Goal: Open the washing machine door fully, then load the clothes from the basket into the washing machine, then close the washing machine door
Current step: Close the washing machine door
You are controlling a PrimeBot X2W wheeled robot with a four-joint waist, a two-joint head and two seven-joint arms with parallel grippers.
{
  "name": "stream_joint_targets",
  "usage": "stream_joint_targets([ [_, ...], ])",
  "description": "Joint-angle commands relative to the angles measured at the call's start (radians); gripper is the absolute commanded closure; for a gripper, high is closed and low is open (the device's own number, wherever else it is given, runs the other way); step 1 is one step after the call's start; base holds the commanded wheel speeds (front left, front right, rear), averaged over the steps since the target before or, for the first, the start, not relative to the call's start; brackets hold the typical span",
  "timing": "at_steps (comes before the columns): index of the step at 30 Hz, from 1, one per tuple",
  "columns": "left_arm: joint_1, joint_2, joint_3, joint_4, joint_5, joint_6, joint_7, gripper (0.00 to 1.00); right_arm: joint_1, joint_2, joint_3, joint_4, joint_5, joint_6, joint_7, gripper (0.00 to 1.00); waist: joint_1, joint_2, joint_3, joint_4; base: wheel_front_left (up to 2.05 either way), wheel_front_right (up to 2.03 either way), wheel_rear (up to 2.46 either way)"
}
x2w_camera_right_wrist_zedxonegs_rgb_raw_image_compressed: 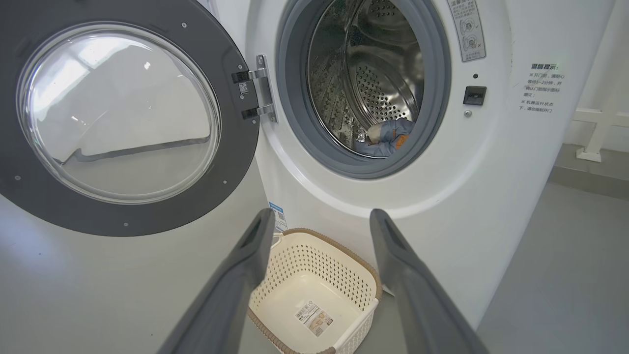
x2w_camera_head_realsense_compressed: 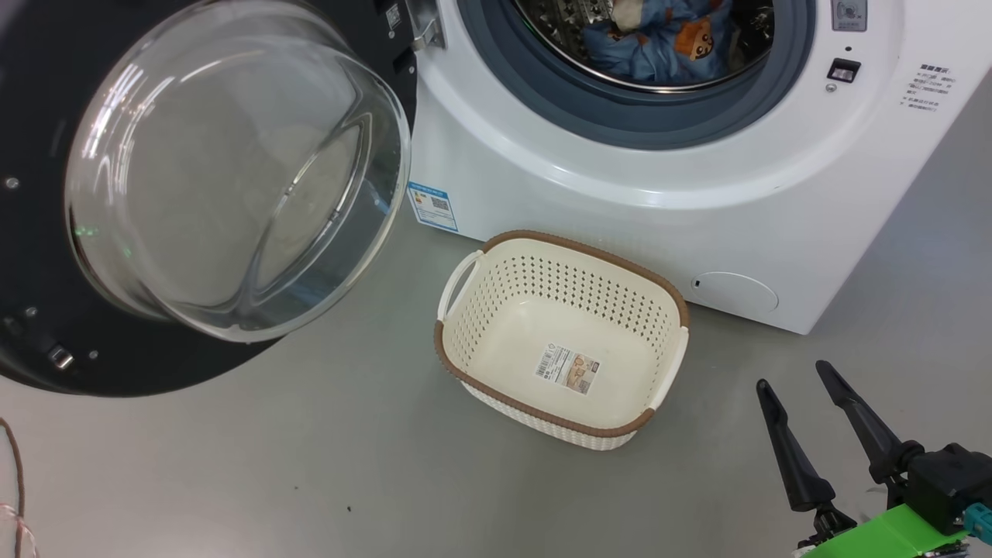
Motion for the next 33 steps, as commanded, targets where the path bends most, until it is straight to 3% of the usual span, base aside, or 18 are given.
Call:
stream_joint_targets([
  [1, -0.034, 0.073, 0.023, -0.011, 0.017, -0.013, 0.013, 1.0, -0.01, -0.013, 0.025, -0.03, 0.003, 0.009, 0.001, 0.0, 0.0, 0.0, 0.001, -0.004, 0.0, 0.0, 0.0],
  [11, -0.035, 0.067, 0.013, 0.016, 0.025, -0.035, 0.033, 1.0, -0.012, -0.019, 0.028, -0.035, 0.008, 0.009, 0.004, 0.0, 0.0, 0.0, 0.007, -0.021, 0.0, 0.0, 0.0],
  [33, 0.053, 0.039, -0.019, -0.104, -0.029, -0.112, 0.28, 1.0, -0.011, -0.013, 0.014, -0.055, 0.002, 0.009, 0.012, 0.0, 0.0, 0.0, 0.028, 0.0, 0.0, 0.0, 0.0],
])
